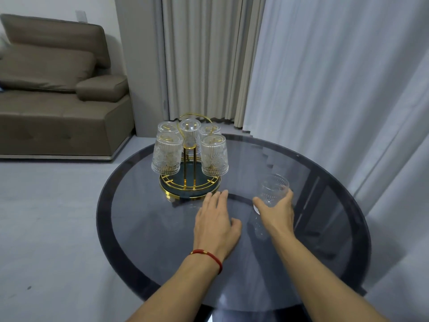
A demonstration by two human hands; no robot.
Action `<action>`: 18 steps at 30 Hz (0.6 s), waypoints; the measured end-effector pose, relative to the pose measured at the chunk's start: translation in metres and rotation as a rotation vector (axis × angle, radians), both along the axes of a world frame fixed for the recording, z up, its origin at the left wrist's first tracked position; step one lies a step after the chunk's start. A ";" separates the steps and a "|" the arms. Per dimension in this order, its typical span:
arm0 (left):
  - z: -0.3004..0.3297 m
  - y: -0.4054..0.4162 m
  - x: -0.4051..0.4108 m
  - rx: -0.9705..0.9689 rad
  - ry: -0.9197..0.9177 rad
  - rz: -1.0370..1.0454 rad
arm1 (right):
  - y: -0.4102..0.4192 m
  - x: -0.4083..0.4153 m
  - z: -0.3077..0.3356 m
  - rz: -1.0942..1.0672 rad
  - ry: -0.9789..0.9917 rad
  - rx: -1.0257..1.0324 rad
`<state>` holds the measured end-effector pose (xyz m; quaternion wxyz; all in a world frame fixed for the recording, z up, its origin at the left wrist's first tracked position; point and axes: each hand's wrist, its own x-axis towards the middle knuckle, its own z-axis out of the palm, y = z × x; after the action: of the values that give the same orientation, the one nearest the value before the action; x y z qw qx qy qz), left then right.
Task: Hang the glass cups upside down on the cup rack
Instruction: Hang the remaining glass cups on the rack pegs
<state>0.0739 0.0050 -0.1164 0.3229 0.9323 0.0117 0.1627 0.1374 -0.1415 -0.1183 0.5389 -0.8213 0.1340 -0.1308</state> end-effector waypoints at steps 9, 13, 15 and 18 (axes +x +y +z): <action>0.017 -0.002 -0.008 -0.507 -0.026 -0.094 | -0.011 -0.029 0.004 0.211 -0.206 -0.157; 0.024 0.002 -0.015 -0.828 0.083 -0.152 | 0.000 -0.049 0.013 0.462 -0.282 -0.274; 0.027 0.004 -0.018 -0.845 0.041 -0.098 | 0.004 -0.056 0.015 0.552 -0.292 -0.322; 0.033 0.016 -0.018 -1.091 0.023 -0.045 | 0.007 -0.062 0.023 0.593 -0.208 -0.187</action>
<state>0.0559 0.0210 -0.0839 0.7630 0.6312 0.0779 0.1158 0.0753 -0.1348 -0.0950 0.4866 -0.8527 -0.1795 -0.0630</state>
